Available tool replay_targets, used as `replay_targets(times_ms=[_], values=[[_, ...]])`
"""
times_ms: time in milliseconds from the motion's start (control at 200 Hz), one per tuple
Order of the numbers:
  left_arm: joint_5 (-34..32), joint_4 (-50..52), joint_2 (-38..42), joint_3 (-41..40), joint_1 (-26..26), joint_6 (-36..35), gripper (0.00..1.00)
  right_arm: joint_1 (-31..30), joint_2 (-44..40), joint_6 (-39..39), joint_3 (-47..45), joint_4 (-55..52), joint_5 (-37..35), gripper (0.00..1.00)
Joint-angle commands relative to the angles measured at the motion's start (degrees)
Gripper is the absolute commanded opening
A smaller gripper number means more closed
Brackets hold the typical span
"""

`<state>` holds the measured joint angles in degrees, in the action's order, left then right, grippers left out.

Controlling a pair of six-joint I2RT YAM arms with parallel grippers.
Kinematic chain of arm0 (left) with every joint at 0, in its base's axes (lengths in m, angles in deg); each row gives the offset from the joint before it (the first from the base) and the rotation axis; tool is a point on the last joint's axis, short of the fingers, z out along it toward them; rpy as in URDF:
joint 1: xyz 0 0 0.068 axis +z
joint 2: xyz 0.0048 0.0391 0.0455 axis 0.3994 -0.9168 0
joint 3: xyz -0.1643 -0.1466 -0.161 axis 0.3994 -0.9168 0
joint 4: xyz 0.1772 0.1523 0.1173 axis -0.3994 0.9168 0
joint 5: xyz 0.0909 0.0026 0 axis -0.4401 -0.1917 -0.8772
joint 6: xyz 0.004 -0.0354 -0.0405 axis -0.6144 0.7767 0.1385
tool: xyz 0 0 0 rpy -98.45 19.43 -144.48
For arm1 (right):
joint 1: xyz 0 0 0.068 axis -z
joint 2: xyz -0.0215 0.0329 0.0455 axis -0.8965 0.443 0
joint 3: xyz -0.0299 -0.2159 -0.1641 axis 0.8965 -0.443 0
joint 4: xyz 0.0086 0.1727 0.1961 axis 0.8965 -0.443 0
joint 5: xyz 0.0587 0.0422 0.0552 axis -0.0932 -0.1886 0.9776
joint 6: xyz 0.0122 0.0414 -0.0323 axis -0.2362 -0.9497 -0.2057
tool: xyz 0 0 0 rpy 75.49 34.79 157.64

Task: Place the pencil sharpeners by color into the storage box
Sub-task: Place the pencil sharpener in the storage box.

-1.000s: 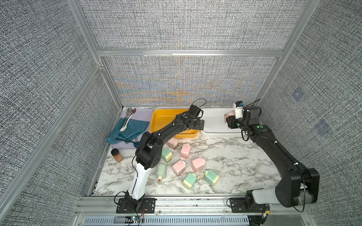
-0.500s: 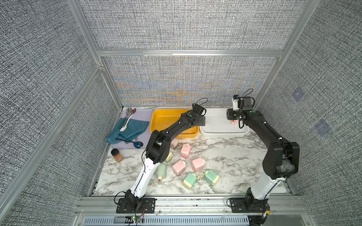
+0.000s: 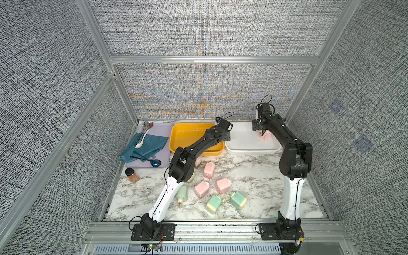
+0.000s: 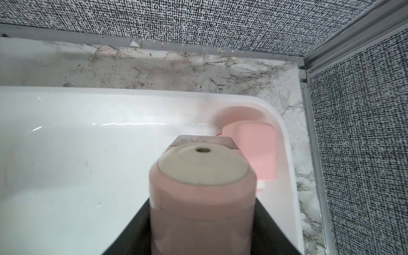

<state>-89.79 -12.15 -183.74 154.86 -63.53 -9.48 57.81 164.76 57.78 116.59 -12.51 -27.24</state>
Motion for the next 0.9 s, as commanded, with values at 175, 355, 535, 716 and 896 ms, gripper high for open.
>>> replay_targets(times_ms=[175,355,535,716,896], values=[[-2.04,-0.05,-1.41,0.77,0.10,0.56,0.99,-0.68,6.81,-3.29,8.75,-4.84,-1.41,0.00],[-2.05,0.21,-1.58,0.68,0.13,0.10,0.99,-0.77,9.60,-6.09,11.63,-6.17,-3.70,0.00],[-2.32,0.36,-1.62,0.60,0.14,-0.36,0.99,-1.01,11.69,-7.19,14.35,-6.81,-3.37,0.08],[-2.54,0.54,-1.62,0.55,0.26,-0.67,0.99,-1.32,13.98,-6.50,16.16,-6.56,-4.18,0.15],[-2.32,0.70,-1.46,0.46,0.21,-0.89,0.99,-2.18,15.72,-5.79,16.86,-5.83,-8.71,0.19]])
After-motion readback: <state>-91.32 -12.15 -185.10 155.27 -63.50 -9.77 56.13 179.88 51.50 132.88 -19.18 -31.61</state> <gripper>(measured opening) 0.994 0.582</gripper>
